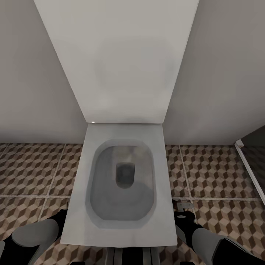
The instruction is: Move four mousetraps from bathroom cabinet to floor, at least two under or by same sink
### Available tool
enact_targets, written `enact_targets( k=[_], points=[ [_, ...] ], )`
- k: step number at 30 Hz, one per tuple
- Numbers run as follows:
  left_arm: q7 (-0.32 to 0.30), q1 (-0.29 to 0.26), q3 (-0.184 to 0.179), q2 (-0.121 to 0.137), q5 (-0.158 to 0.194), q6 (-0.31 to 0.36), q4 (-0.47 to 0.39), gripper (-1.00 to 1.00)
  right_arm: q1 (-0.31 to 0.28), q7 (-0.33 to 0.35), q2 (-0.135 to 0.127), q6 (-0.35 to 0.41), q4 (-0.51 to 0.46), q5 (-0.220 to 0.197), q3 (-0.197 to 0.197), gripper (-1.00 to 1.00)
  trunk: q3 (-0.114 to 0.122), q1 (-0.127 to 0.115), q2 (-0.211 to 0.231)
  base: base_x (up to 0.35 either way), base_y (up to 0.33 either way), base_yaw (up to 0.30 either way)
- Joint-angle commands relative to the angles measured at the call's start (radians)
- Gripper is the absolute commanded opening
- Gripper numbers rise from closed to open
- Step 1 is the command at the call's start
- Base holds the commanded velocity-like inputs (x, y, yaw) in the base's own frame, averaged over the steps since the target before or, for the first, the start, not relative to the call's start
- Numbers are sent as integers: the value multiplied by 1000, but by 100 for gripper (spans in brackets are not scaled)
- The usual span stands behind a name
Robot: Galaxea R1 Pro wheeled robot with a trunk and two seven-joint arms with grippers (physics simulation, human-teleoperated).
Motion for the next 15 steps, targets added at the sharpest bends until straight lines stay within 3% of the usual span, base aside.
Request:
enact_targets(
  k=[1,15],
  points=[
    [7,-1,-7,1,3,1,-4,100,0,-4,0,0,-1,-10,8,100,-1,0,0,0,0,0],
    [5,-1,-8,1,3,0,-5,100,0,-4,0,0,-1,-10,8,100,-1,0,0,-16,0,0]
  ],
)
